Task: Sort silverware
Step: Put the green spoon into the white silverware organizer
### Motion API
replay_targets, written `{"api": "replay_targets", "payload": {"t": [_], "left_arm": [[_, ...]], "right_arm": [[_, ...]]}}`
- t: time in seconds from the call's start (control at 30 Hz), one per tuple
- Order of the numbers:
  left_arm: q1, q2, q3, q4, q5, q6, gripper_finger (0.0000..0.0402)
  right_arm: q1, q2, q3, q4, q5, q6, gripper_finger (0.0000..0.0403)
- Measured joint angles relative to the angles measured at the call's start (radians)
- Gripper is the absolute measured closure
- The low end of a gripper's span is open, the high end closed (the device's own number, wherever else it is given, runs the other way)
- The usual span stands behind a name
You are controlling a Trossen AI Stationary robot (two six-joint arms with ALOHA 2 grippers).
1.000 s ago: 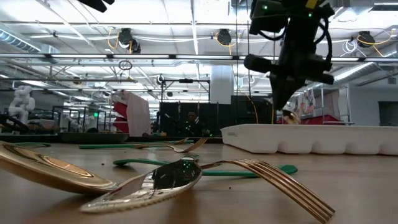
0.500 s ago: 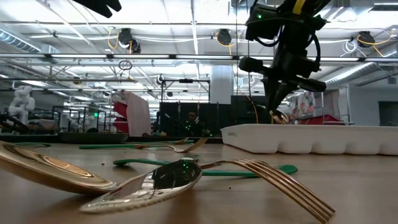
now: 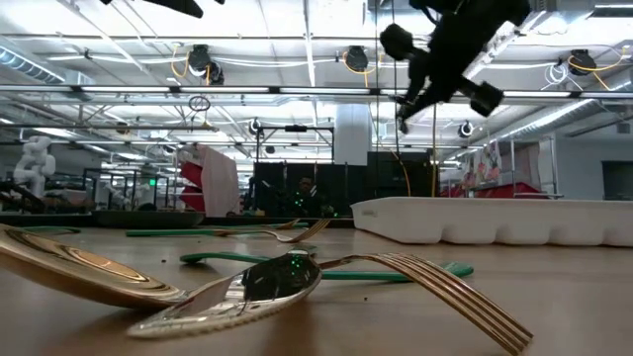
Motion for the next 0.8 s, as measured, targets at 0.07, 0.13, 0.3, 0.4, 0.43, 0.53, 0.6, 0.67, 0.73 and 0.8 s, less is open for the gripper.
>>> {"api": "replay_targets", "payload": {"t": [0.07, 0.13, 0.3, 0.4, 0.43, 0.53, 0.6, 0.67, 0.73, 0.8], "left_arm": [[0.005, 0.000, 0.000, 0.000, 0.000, -0.001, 0.0206], [0.008, 0.000, 0.000, 0.000, 0.000, -0.001, 0.0206], [0.008, 0.000, 0.000, -0.001, 0.006, -0.001, 0.0206], [0.008, 0.000, 0.000, -0.003, 0.030, -0.001, 0.0206], [0.008, 0.000, 0.000, -0.003, 0.036, -0.001, 0.0206], [0.008, 0.000, 0.000, -0.003, 0.049, -0.001, 0.0206], [0.008, 0.000, 0.000, -0.004, 0.050, -0.001, 0.0206], [0.008, 0.000, 0.000, -0.004, 0.050, 0.000, 0.0206], [0.010, 0.000, 0.000, -0.008, 0.050, 0.000, 0.0206], [0.011, 0.000, 0.000, -0.009, 0.050, 0.011, 0.0206]], "right_arm": [[-0.019, 0.001, -0.002, -0.109, 0.001, -0.043, 0.0402], [-0.032, 0.021, -0.007, -0.176, 0.003, -0.094, 0.0402], [-0.046, 0.109, -0.051, -0.129, 0.000, -0.213, 0.0402], [-0.055, 0.177, -0.054, -0.127, 0.003, -0.278, 0.0402], [-0.057, 0.196, -0.055, -0.126, 0.004, -0.298, 0.0402], [-0.062, 0.233, -0.055, -0.105, 0.017, -0.360, 0.0402], [-0.068, 0.248, -0.055, -0.074, 0.024, -0.389, 0.0402], [-0.077, 0.262, -0.055, -0.065, 0.021, -0.397, 0.0402], [-0.084, 0.280, -0.055, -0.058, 0.018, -0.406, 0.0402], [-0.089, 0.301, -0.055, -0.063, 0.017, -0.413, 0.0403]]}}
